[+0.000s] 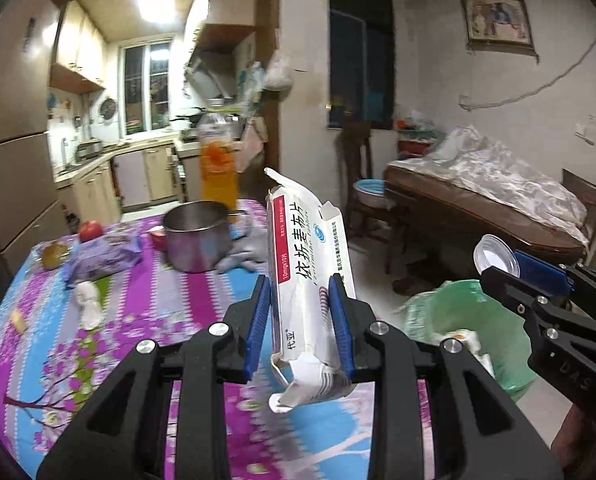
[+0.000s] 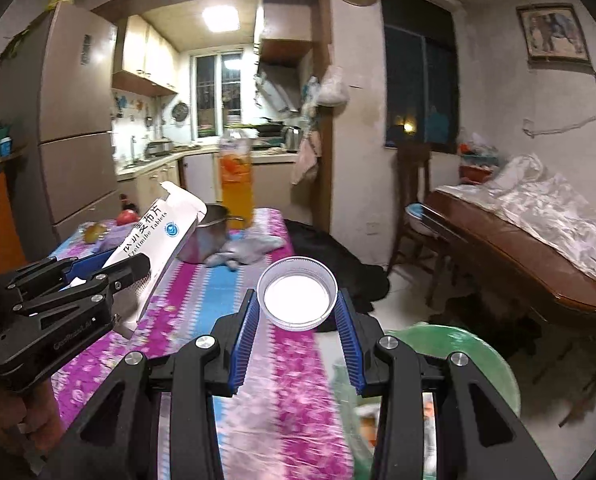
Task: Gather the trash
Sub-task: 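Carry the medicine box and white cup over the green bin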
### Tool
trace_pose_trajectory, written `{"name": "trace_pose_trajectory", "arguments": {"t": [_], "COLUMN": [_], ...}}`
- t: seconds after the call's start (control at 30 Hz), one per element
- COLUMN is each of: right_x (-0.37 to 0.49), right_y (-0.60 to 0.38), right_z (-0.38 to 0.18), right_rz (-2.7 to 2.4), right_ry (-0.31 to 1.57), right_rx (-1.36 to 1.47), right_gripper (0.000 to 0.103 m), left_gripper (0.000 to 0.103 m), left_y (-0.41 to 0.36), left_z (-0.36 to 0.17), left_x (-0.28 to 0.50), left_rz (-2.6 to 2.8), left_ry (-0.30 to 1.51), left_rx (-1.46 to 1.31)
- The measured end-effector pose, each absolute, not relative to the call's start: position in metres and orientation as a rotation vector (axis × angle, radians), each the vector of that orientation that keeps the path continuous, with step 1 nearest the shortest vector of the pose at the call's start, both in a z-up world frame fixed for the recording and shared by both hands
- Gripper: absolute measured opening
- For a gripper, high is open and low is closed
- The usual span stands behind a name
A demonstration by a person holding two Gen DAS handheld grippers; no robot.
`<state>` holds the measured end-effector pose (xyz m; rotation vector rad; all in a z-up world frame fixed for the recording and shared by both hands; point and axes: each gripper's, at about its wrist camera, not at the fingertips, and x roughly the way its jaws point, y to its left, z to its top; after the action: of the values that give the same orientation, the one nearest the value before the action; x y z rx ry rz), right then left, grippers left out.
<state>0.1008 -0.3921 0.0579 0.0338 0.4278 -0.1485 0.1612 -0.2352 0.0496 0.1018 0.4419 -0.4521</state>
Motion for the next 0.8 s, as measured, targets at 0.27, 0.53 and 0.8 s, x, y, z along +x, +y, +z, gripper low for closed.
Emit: {"name": "trace_pose_trajectory", "arguments": {"t": [0.27,0.53,0.8], "right_x": [0.087,0.092,0.122], "right_y": [-0.473,-0.566,-0.625], "right_z": [0.056,0.038,-0.009], "right_rz": [-0.246,-0.295,-0.259], "right_ry": [0.505,0.671,0.898], "right_rx": [0.079,0.146,0.189], "right_gripper": [0.040,0.040,0.040], "left_gripper": [0.029,0.029,0.029], "left_y": [-0.311,-0.383,-0.433], "left_z": [0.041,0.014,-0.012], "left_x": [0.152,0.156,0.165], "left_rz": [-0.598,-0.711,-0.771], "left_ry": [0.502,0.652,0.809], "left_rx": [0.149,0.203,0.252]}}
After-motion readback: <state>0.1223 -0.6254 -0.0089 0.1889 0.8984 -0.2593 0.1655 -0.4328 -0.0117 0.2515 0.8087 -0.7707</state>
